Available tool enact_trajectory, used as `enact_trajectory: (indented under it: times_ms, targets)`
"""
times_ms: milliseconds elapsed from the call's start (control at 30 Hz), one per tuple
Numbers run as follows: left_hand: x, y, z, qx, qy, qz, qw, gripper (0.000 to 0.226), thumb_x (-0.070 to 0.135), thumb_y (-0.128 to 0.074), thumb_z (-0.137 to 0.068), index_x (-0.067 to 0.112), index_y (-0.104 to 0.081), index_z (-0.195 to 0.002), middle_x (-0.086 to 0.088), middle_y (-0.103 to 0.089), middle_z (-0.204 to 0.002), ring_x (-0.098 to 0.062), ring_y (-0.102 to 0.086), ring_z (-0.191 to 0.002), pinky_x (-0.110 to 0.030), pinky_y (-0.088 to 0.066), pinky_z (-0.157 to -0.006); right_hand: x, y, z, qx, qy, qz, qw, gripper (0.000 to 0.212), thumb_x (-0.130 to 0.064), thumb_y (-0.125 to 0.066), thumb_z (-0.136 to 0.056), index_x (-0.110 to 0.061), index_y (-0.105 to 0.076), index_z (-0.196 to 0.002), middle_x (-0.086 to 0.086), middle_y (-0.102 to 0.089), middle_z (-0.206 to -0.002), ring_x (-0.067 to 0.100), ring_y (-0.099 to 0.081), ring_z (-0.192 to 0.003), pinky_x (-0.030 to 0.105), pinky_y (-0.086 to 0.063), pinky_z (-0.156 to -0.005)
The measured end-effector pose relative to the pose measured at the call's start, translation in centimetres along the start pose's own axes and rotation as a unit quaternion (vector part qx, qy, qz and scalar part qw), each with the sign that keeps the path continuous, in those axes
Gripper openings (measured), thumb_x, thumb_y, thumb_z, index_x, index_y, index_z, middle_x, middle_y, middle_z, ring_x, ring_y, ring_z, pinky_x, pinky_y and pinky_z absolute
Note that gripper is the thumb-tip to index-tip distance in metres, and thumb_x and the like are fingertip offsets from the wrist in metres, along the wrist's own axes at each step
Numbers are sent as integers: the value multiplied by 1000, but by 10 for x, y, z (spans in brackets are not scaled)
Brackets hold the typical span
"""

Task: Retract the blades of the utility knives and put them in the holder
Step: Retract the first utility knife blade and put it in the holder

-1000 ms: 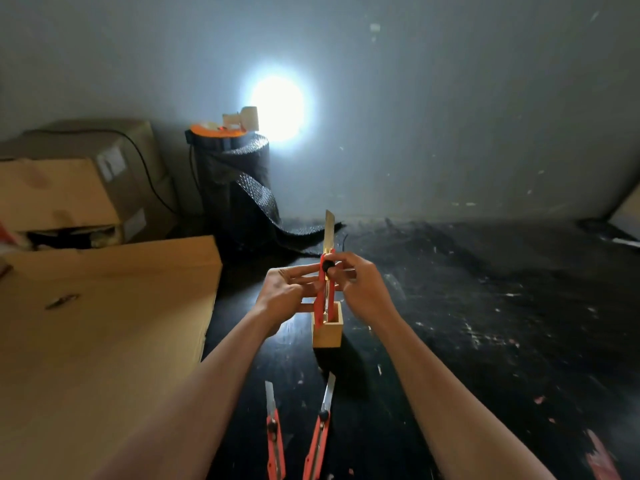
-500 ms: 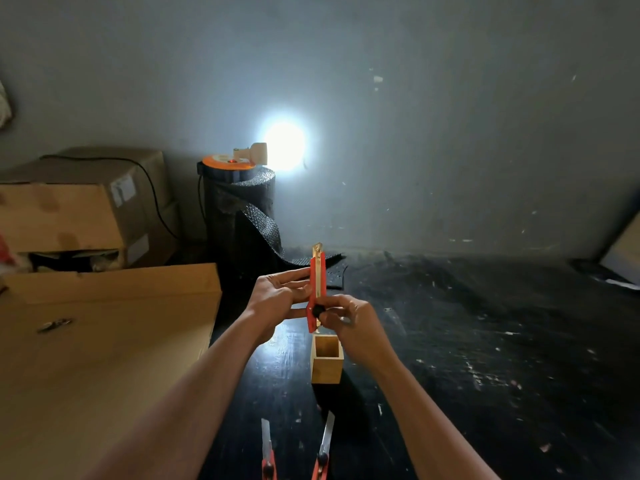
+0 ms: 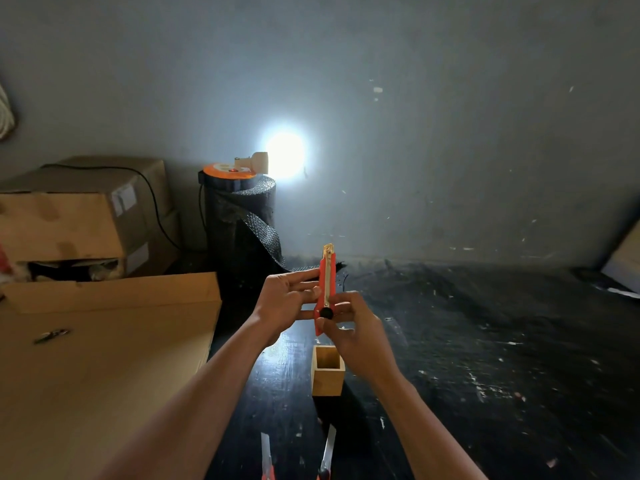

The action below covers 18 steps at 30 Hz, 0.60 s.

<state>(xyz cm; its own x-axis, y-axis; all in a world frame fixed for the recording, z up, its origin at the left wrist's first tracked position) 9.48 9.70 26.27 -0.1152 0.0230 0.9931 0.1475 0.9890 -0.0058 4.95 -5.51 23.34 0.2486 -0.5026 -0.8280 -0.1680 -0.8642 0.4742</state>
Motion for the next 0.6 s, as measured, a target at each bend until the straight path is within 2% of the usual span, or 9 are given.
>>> enact_trajectory:
  times_ms: [100,200,300,367,500,600]
  targets:
    - [0,2,-4,9,-3,-3,1000,34,-4,-67,-93,11,-73,-122,-2,-82,-95,-21,-81,-82,-31,-66,-65,0,3,-1,-9,20,5,1000,30,-27,-73,-91,-36,-59,-116,-22,-63,-108,-3,-63,-90,8,-42,-77]
    - [0,3,-7,13,-4,-6,1000,35,-3,-67,-93,11,-72,-124,-7,-81,-102,-24,-81,-85,-34,-67,-70,-1,6,-5,-12,34,19,999,21,-25,-70,-92,-36,-63,-108,-25,-62,-104,-12,-60,-85,5,-42,-74]
    - [0,1,-8,14,-7,-16,1000,35,-1,-67,-94,12,-72,-126,-8,-80,-109,-26,-80,-91,-39,-67,-77,1,5,-8,-10,21,6,1000,20,-28,-73,-89,-32,-59,-103,-28,-62,-95,-8,-63,-83,7,-43,-75]
    - [-1,-1,-8,18,-2,-20,1000,34,1,-67,-94,13,-72,-126,-10,-79,-113,-29,-79,-96,-47,-64,-84,1,5,-8,-5,18,-2,1000,23,-31,-75,-87,-30,-59,-105,-29,-63,-94,-5,-64,-84,12,-45,-78]
    - [-2,1,-11,22,9,-8,1000,35,1,-68,-93,12,-72,-126,-12,-79,-112,-33,-79,-97,-56,-61,-88,2,6,-8,-10,11,-21,1000,27,-31,-71,-92,-44,-56,-110,-36,-59,-100,-7,-63,-89,8,-41,-77]
    - [-1,2,-13,22,6,-16,1000,34,2,-69,-93,14,-73,-125,-11,-80,-112,-32,-79,-97,-56,-61,-89,3,7,-12,-17,22,-7,1000,29,-25,-70,-94,-52,-60,-102,-37,-62,-101,-12,-64,-92,6,-40,-77]
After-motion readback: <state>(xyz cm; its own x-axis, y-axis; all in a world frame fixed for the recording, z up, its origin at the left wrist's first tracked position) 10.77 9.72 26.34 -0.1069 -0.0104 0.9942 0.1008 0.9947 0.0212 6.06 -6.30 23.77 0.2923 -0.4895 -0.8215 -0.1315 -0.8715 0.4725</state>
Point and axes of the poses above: each hand's wrist, its own z-axis away from the middle knuckle, its own y-axis out of the back of the hand, x = y × z, the point moved 2 cm from there along -z, towards the middle knuckle
